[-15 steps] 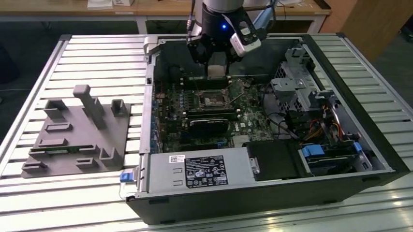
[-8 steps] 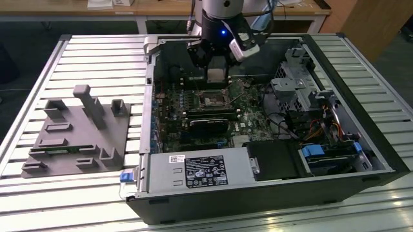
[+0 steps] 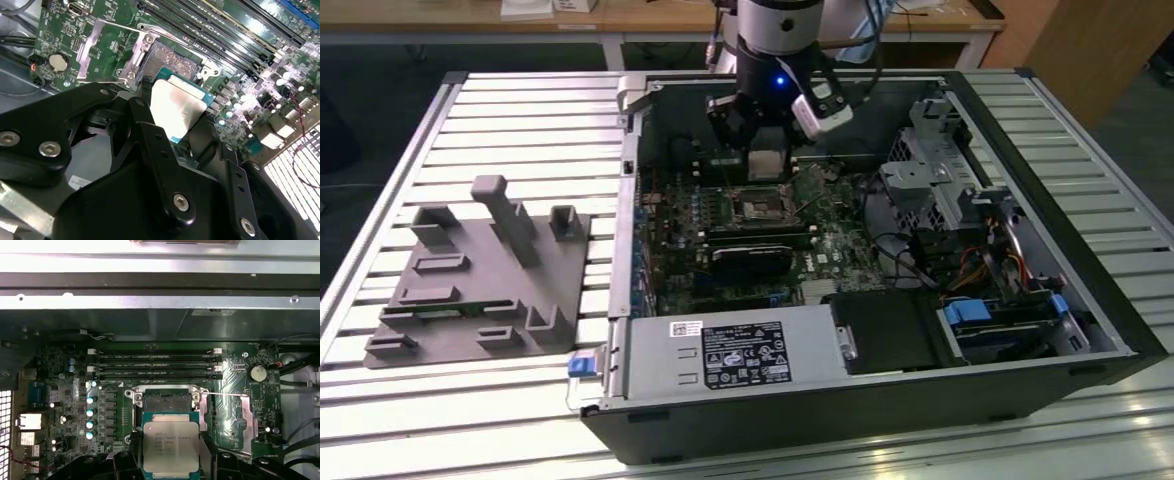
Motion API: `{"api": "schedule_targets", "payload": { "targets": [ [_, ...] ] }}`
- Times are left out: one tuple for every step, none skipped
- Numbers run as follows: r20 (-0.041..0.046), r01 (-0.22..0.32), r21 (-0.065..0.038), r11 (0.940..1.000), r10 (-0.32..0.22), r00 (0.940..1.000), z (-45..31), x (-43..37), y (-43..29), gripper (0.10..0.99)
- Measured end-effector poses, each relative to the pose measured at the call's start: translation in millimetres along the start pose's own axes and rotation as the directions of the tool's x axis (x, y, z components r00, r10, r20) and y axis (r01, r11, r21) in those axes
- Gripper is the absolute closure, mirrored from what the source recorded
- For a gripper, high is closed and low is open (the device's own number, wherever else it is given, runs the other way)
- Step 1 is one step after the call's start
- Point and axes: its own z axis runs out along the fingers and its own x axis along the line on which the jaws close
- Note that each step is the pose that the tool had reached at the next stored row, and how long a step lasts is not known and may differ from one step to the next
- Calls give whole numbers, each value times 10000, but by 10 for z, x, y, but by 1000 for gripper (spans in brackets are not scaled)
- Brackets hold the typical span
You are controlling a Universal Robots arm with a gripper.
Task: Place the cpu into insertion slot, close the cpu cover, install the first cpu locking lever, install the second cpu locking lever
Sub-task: 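Place the cpu into insertion slot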
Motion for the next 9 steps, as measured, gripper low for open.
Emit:
{"api": "schedule_targets", "payload": {
  "targets": [
    [-1,0,2,10000,0,10000,19,1,-1,545],
    [-1,0,2,10000,0,10000,37,1,-1,545],
    [0,-1,2,10000,1,10000,55,2,0,545],
    [-1,-1,2,10000,1,10000,73,2,2,545],
    [0,-1,1,10000,1,10000,92,3,4,545],
    [0,0,0,10000,0,10000,110,3,7,545],
    [-1,0,2,10000,0,10000,130,4,9,545],
    [-1,0,2,10000,0,10000,147,4,10,545],
    [-1,1,4,10000,-1,10000,166,5,11,545]
  ]
}}
